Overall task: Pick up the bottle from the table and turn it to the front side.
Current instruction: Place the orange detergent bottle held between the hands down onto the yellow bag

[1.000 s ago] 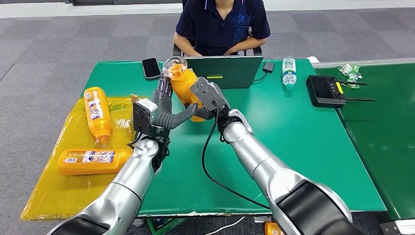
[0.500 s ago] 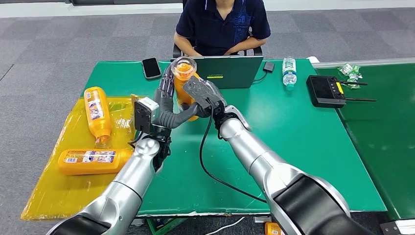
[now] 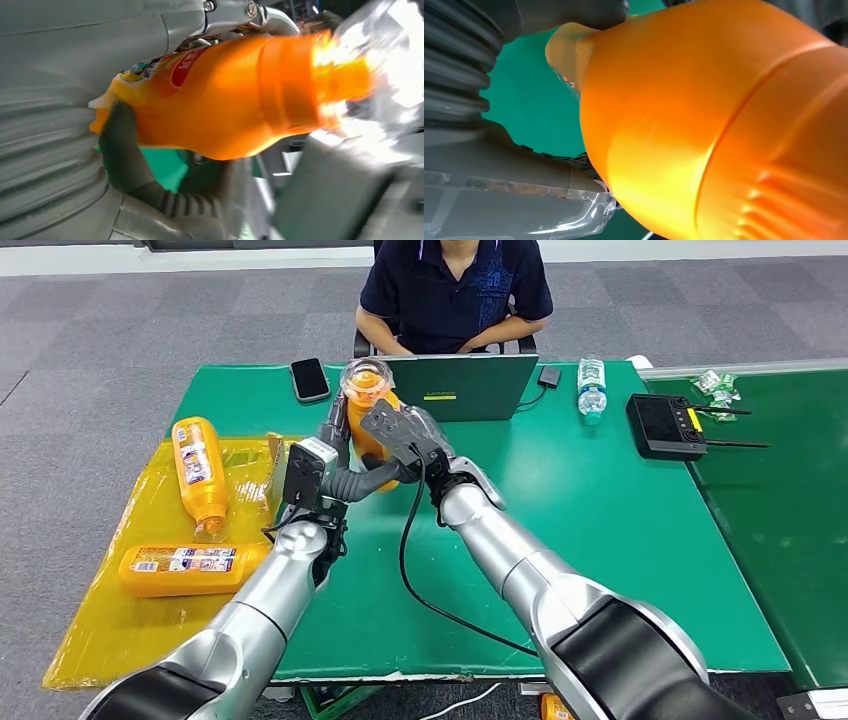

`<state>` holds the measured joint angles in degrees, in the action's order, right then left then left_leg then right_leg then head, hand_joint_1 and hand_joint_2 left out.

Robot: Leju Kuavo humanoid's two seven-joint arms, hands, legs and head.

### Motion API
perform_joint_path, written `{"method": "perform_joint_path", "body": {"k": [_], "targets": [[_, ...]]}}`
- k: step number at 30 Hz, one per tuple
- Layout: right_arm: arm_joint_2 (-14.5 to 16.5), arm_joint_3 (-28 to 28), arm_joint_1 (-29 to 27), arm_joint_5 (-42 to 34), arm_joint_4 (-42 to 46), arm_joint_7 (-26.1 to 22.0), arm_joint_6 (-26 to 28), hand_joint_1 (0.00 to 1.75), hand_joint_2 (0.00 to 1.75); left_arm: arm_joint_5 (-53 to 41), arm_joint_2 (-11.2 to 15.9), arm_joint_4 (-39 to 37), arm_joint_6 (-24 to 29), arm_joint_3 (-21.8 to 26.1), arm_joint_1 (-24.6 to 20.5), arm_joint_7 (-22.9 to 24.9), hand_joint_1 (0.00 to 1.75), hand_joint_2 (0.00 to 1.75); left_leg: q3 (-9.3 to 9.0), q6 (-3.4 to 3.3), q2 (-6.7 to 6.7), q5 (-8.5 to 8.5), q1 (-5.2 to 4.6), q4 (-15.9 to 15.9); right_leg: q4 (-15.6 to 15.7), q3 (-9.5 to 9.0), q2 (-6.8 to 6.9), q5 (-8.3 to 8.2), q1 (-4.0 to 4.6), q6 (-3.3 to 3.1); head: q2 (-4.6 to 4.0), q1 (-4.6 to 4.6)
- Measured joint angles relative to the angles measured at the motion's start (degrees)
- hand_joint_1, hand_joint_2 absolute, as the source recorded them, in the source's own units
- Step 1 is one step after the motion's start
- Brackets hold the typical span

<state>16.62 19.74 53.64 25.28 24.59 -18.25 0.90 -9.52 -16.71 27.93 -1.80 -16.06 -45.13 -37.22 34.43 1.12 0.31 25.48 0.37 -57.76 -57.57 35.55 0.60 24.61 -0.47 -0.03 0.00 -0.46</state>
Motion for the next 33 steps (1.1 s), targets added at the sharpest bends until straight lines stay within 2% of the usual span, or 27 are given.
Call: {"method": "perform_joint_path", "body": {"k": [6,16,27,31,33], "targets": [[0.1,0.2,0.4,2.0,0.0,0.9,0.5,1.75,1.75,-2.9,1.2,-4.1,0.6,0.0,-2.6,0.7,0.00,1.75,0.00,0.00,0.00,-0.01,0.00,0.0,0.0,0.00,0.00,0.00,0.00,0.00,0.00,0.00],[0.6,3.0,0.5,4.0,0.2,0.9,0.4,1.75,1.75,-4.6,3.8,-6.6,1.8,-0.1,-4.2,2.0,0.00,1.75,0.00,0.00,-0.02,0.00,0.01,0.0,0.0,0.00,0.02,0.00,0.00,0.00,0.00,0.00],[1.3,4.7,0.5,4.0,0.4,0.9,-0.1,1.75,1.75,-3.5,4.6,-7.4,0.9,-0.1,-4.8,1.5,0.00,1.75,0.00,0.00,-0.03,-0.01,0.00,0.0,0.0,-0.01,0.03,0.00,0.00,0.00,0.00,0.00],[1.6,4.8,0.5,3.2,0.4,0.8,-0.1,1.75,1.75,-1.9,4.7,-7.5,-1.6,0.3,-4.8,0.6,1.75,1.75,0.00,0.00,-0.03,-0.01,0.00,0.0,0.0,-0.01,0.03,0.00,0.00,0.00,0.00,0.00],[1.9,4.9,0.5,2.6,0.4,0.8,-0.1,1.75,1.75,-1.3,4.7,-7.5,-2.8,0.6,-4.8,0.5,1.75,1.75,-0.01,0.00,-0.03,-0.01,0.01,0.0,0.0,0.00,0.02,0.00,0.01,0.00,0.00,0.00]]}}
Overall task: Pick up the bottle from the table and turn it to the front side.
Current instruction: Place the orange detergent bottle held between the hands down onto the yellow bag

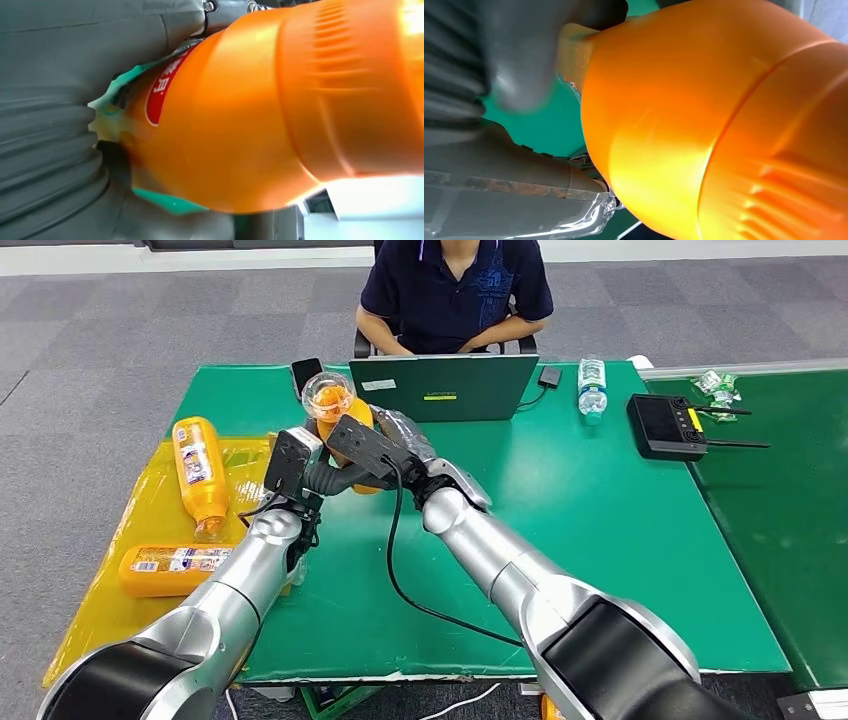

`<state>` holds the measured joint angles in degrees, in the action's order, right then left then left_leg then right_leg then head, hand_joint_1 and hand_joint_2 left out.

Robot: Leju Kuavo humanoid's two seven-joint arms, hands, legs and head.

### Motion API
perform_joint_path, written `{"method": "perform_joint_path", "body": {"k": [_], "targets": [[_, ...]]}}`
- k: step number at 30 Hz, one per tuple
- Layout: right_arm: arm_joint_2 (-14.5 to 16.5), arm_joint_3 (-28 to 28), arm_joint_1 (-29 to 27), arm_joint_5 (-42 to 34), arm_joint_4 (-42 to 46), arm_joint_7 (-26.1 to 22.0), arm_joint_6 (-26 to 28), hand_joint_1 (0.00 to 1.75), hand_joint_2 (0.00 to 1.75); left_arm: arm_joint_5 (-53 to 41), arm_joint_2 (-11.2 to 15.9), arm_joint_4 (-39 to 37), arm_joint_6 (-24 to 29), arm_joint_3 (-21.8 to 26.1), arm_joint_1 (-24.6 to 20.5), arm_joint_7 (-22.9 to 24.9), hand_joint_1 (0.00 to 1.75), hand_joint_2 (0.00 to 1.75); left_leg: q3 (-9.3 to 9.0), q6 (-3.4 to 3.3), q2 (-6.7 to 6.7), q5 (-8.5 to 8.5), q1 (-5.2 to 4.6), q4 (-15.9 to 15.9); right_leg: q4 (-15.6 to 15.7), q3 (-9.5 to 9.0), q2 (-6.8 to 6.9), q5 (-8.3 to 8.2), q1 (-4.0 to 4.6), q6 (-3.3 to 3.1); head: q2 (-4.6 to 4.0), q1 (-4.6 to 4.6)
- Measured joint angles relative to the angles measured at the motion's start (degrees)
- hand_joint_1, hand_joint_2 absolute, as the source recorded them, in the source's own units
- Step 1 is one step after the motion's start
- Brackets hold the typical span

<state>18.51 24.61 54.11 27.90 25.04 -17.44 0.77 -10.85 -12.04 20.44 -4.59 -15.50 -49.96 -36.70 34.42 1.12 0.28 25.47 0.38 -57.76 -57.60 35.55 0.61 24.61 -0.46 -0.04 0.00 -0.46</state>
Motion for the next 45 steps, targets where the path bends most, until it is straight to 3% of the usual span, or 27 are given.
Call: {"method": "perform_joint_path", "body": {"k": [16,17,20,21,23,34,38,45], "targets": [[0.4,0.1,0.0,-1.3,0.0,0.0,-0.3,1.75,1.75,0.7,-0.3,0.0,-1.4,2.8,0.0,0.2,1.75,1.75,0.00,0.00,0.01,0.00,0.00,0.0,0.0,0.00,0.00,0.00,0.00,0.00,0.00,0.00],[0.4,0.1,0.0,-1.3,0.0,0.0,-0.3,1.52,1.75,0.8,-0.3,0.0,-1.4,2.9,0.0,0.2,1.75,1.75,0.00,0.00,0.01,0.00,0.00,0.0,0.0,0.00,0.00,0.00,0.00,0.00,0.00,0.00],[0.4,0.1,0.0,-1.6,0.0,0.0,-0.2,0.28,1.75,0.9,-0.4,0.0,-1.4,3.4,0.0,0.5,1.75,1.75,0.00,0.00,0.01,0.00,0.00,0.0,0.0,0.00,0.00,0.00,0.00,0.00,0.00,0.00],[0.4,0.1,0.0,-1.8,0.0,0.0,-0.2,0.07,1.75,0.9,-0.4,0.0,-1.4,3.6,0.0,0.6,1.75,1.75,0.00,0.00,0.01,0.00,0.00,0.0,0.0,0.00,0.00,0.00,0.00,0.00,0.00,0.00],[0.4,0.1,0.1,-2.0,0.0,0.0,-0.1,0.00,1.75,1.1,-0.4,0.0,-1.4,4.1,0.0,0.9,1.75,1.75,-0.01,0.00,0.01,0.00,0.00,0.0,0.0,0.00,-0.01,0.00,0.00,0.00,0.00,0.00],[0.4,0.1,0.1,-2.0,0.0,-0.1,0.1,0.00,1.75,1.5,-0.5,-0.1,-1.1,5.4,0.0,1.0,1.75,1.75,0.00,0.00,0.01,0.00,0.00,0.0,0.0,0.00,0.00,0.00,0.00,0.00,0.00,0.00],[0.4,0.1,0.2,-2.1,0.0,-0.1,0.4,0.00,0.00,1.5,-0.6,-0.1,-0.7,5.7,0.0,1.0,1.75,1.75,0.00,0.00,0.01,0.00,0.00,0.0,0.0,0.00,0.00,0.00,0.00,0.00,0.00,0.00],[-0.3,0.1,0.1,-2.3,0.1,-0.3,2.0,0.00,0.00,0.3,-0.3,0.0,1.5,6.2,0.0,0.6,1.75,1.75,0.00,0.00,0.00,0.00,0.00,0.0,0.0,0.00,0.01,0.00,-0.01,0.00,0.00,-0.01]]}}
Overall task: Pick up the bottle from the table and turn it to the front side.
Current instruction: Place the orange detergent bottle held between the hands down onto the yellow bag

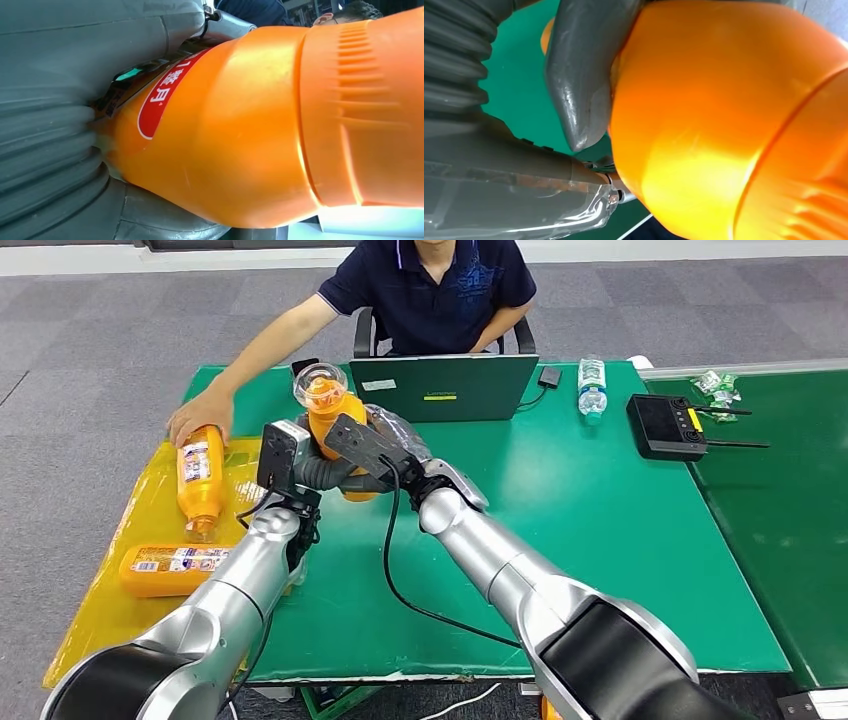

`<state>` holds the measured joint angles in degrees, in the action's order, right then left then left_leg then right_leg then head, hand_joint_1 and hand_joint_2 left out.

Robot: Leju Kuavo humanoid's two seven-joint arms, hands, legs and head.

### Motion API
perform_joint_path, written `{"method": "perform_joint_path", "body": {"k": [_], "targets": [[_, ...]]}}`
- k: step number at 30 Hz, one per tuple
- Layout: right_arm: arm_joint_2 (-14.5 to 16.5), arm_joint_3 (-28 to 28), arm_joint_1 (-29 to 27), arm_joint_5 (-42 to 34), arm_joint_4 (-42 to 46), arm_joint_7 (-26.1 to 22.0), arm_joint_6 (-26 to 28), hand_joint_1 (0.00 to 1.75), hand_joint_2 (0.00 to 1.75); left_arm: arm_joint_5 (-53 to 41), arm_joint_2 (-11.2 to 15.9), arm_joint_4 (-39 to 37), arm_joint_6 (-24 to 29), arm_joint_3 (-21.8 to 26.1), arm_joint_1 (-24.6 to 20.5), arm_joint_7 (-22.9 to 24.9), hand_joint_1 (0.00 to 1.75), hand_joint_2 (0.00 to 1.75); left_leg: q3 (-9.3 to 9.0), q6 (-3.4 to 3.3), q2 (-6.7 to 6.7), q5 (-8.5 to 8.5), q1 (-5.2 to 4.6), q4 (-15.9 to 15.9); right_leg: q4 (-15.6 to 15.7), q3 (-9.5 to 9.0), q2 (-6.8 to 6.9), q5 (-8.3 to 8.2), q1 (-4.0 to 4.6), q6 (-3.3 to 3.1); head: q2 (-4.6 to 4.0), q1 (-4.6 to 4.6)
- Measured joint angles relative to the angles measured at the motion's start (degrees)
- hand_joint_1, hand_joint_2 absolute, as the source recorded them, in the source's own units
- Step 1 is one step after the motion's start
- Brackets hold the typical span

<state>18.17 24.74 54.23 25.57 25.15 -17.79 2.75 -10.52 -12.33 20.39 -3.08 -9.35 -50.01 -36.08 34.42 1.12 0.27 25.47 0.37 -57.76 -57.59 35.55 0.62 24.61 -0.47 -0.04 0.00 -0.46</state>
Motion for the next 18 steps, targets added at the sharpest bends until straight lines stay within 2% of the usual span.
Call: {"method": "perform_joint_path", "body": {"k": [7,9,13,18], "targets": [[-2.3,0.0,-1.3,0.1,3.0,-0.4,0.3,0.00,0.00,-6.7,0.8,0.4,8.9,-0.1,0.2,-0.1,1.75,1.75,0.02,0.00,-0.05,0.00,0.00,0.0,0.0,0.00,0.03,0.00,0.00,0.00,0.00,-0.02],[-2.8,0.0,-1.8,0.1,4.0,-0.2,0.3,0.00,0.00,-8.9,1.3,0.5,12.9,-0.3,0.2,0.2,1.75,1.75,0.01,0.00,-0.05,0.00,0.01,0.0,0.0,0.00,0.03,0.00,0.01,0.00,0.00,-0.01],[-4.4,-0.5,-1.8,-0.1,5.9,0.2,0.7,0.00,0.00,-13.2,4.8,0.6,22.1,-0.5,0.7,1.6,1.75,1.75,-0.11,0.03,0.29,0.00,0.04,0.0,0.0,0.05,-0.27,-0.05,0.03,-0.07,0.00,0.01],[-5.5,-0.6,-1.6,-0.1,6.5,0.1,0.7,0.00,0.00,-18.5,8.0,0.6,28.9,-0.5,1.1,3.1,1.75,1.75,-0.03,0.14,0.15,-0.08,0.11,0.0,0.0,0.07,-0.16,-0.07,0.13,-0.10,0.00,0.01]]}}
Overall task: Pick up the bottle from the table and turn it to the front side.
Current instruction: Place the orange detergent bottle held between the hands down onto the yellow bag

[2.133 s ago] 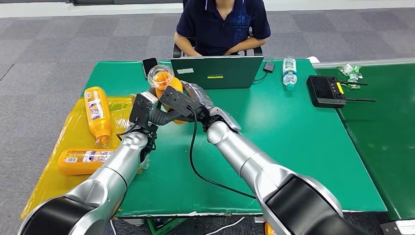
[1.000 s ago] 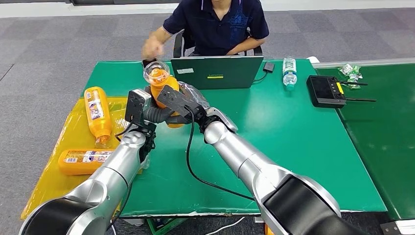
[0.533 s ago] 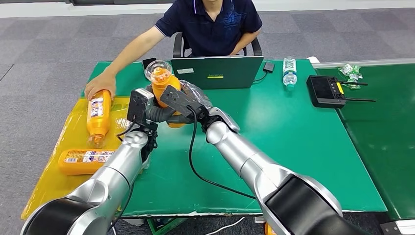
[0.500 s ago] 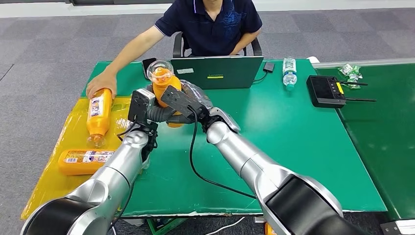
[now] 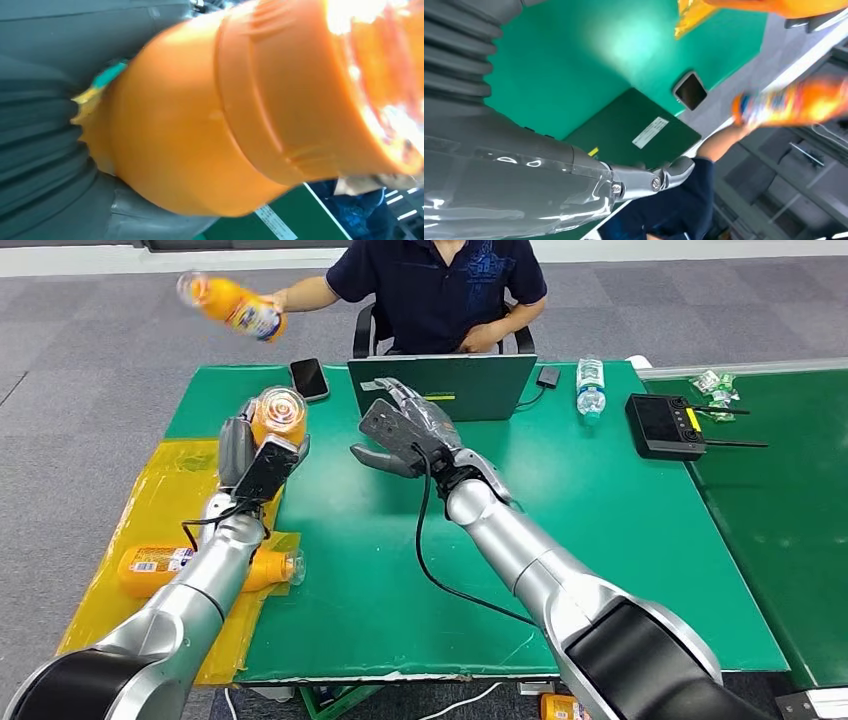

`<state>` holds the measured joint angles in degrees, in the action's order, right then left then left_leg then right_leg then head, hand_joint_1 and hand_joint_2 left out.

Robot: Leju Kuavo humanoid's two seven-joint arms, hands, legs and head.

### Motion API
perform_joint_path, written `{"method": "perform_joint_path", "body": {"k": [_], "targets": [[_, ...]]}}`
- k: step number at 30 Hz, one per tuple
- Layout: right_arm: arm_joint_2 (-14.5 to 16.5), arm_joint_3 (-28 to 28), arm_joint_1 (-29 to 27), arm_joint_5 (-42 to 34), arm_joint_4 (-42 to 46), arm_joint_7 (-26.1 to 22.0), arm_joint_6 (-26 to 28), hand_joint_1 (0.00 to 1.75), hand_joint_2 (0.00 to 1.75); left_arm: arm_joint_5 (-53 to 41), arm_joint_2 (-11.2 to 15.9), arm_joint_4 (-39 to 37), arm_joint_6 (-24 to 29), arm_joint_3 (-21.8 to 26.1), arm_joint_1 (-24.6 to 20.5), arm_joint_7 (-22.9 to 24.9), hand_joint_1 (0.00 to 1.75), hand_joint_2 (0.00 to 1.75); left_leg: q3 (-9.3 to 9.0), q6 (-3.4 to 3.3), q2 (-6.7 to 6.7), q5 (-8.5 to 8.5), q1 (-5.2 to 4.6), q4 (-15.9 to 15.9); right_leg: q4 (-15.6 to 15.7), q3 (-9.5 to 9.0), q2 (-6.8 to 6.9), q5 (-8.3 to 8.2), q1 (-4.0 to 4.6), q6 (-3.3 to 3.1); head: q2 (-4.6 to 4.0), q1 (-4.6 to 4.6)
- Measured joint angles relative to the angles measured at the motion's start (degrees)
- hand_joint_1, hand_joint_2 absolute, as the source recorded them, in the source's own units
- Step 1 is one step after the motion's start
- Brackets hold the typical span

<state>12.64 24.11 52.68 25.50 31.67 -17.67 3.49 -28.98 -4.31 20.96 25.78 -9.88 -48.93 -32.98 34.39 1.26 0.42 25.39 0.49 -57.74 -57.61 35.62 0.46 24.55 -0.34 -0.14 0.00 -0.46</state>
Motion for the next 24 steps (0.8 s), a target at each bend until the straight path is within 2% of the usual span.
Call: {"method": "perform_joint_path", "body": {"k": [4,8,16,21,23,24], "targets": [[-0.5,0.0,0.2,-0.8,0.0,-0.5,0.2,0.00,0.00,-3.4,1.9,0.0,3.6,0.0,-0.2,1.1,1.75,1.75,-0.03,0.01,0.20,0.02,0.00,0.0,0.0,0.04,-0.17,-0.04,-0.01,-0.05,0.00,0.00],[-0.8,0.0,0.2,-1.1,0.0,-0.7,0.3,0.00,1.75,-7.2,3.4,0.0,7.3,-0.1,-0.8,2.9,1.75,1.75,-0.04,0.01,0.20,0.01,0.01,0.0,0.0,0.05,-0.19,-0.05,0.01,-0.08,0.00,0.00],[-1.2,0.0,0.2,-1.8,0.0,-0.7,0.4,0.00,1.75,-12.0,5.8,0.0,11.1,-0.2,-1.4,5.0,1.75,1.75,-0.03,0.10,0.18,-0.05,0.07,0.0,0.0,0.07,-0.18,-0.08,0.07,-0.12,0.00,0.00],[-1.3,0.0,0.2,-1.7,0.2,-0.6,0.4,0.00,1.75,-17.3,6.6,0.3,13.5,-0.9,-1.4,7.9,1.75,1.75,0.00,0.10,0.17,-0.05,0.07,0.0,0.0,0.07,-0.17,-0.08,0.06,-0.12,0.00,0.00],[-1.4,0.0,0.2,-1.7,0.3,-0.4,0.4,0.00,1.75,-22.2,7.0,1.2,13.8,-1.2,-1.4,9.8,1.75,1.75,0.00,0.10,0.17,-0.05,0.06,0.0,0.0,0.07,-0.17,-0.08,0.06,-0.12,0.00,0.00],[-1.5,0.0,0.2,-1.6,0.4,-0.2,0.4,0.00,1.75,-27.6,7.3,2.2,13.9,-1.4,-1.3,11.6,1.75,1.75,0.00,0.10,0.17,-0.05,0.06,0.0,0.0,0.07,-0.17,-0.08,0.05,-0.12,0.00,0.00]]}}
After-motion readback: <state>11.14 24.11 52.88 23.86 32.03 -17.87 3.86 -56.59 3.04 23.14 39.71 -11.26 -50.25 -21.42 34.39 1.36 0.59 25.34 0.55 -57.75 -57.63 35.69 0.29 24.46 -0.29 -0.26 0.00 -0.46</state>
